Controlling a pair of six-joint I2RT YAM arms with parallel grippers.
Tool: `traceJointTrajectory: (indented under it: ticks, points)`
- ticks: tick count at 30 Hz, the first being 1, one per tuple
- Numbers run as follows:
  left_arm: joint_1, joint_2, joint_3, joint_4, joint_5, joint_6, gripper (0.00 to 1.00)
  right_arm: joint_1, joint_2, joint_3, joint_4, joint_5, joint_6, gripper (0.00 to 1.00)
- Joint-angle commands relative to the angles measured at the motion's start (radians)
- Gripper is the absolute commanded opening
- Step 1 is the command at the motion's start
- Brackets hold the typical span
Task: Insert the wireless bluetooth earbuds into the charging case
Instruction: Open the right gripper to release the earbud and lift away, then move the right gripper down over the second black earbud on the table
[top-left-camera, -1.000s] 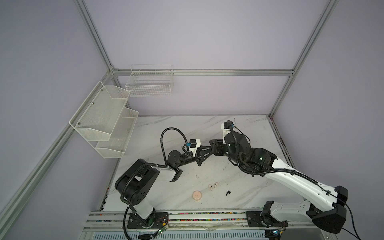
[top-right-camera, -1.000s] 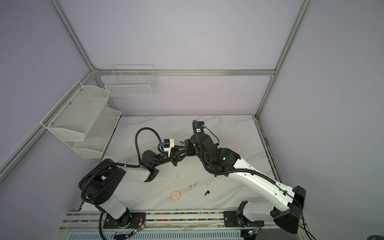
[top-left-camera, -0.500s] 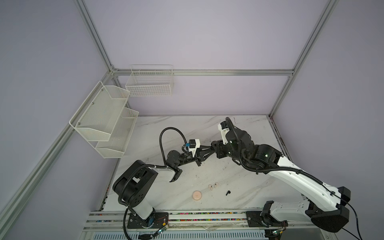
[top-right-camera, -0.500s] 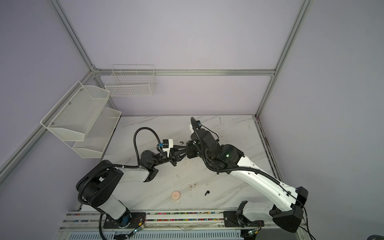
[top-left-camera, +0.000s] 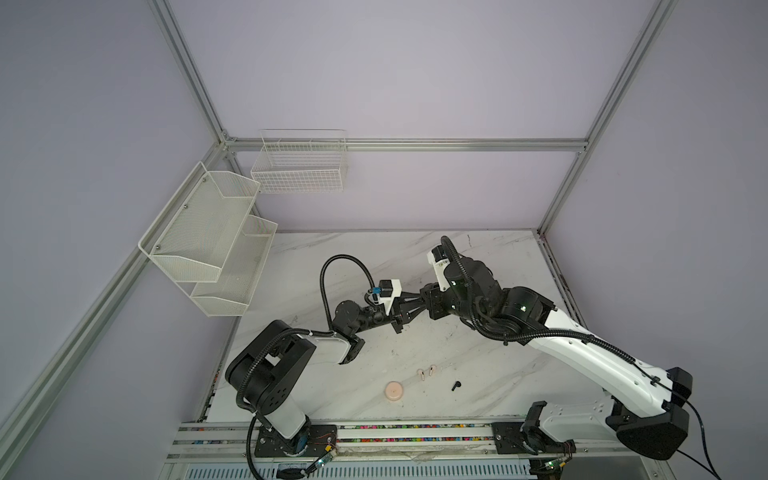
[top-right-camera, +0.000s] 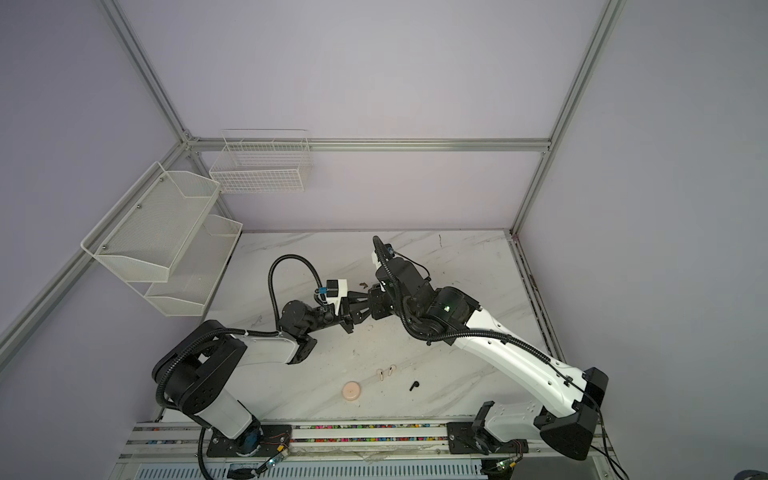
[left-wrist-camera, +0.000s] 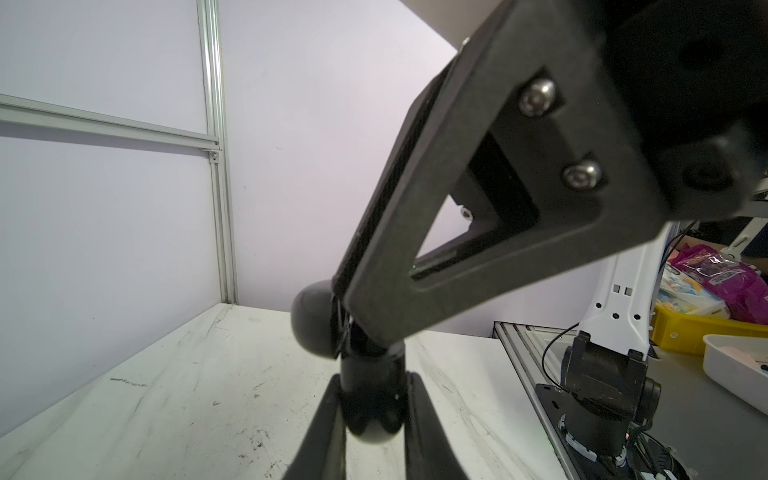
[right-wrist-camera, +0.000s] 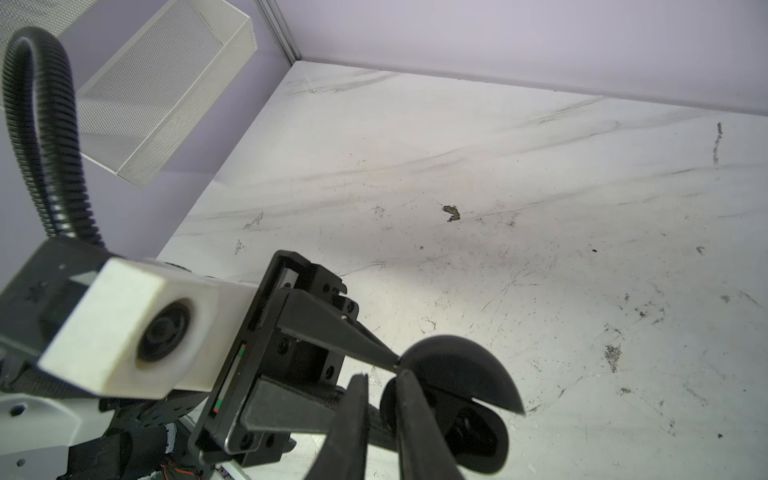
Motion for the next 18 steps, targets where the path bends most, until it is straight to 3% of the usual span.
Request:
traceJointTrajectory:
  ticks: [1,8,14,18]
  points:
    - [-0.003,-0.020,0.026,0.081,-0.005,0.018,0.00,0.003,0.000,0.041,-0.023,-0.011,0.001,0.19]
    - [-0.003,-0.039,-0.016,0.082,-0.026,0.039,0.00,0.002,-0.128,0.132,-0.200,0.056,0.113,0.26]
    - [-0.005,-0.074,-0.056,0.082,-0.028,0.032,0.00,0.003,-0.319,-0.120,-0.301,0.123,0.345,0.29]
    - [-0.003,-0.118,-0.095,0.082,-0.043,0.039,0.00,0.002,-0.410,-0.342,-0.297,0.104,0.506,0.30]
